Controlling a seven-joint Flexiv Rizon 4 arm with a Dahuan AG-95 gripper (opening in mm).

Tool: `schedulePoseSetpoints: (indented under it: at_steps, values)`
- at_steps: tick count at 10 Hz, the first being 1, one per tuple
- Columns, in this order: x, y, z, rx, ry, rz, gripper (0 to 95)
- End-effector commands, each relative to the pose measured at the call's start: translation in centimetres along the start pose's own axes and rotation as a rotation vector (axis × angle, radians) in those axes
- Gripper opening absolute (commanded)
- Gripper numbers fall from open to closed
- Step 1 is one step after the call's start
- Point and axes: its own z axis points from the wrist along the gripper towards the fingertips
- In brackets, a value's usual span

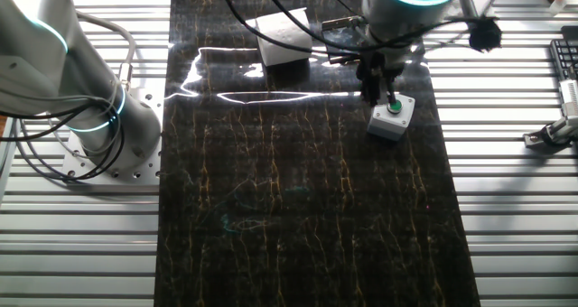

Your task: Put the toilet paper on its holder

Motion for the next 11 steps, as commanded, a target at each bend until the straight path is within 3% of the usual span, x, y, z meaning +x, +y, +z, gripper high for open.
schedulePoseSetpoints:
  at_steps: [1,4,6,7,9,11]
  values:
    - [-1.11,0.89,0.08,0.002,0.044,0.018,0.0]
    - [-1.28,1.09,0.20,0.010,0.045,-0.009,0.0]
    - [-1.28,1.09,0.20,0.047,0.045,0.016,0.0]
    - [-1.28,1.09,0.20,0.046,0.050,0.011,0.0]
    - [-1.28,1.09,0.20,0.030,0.061,-0.027,0.0]
    - [-1.28,1.09,0.20,-0.009,0.069,-0.054,0.0]
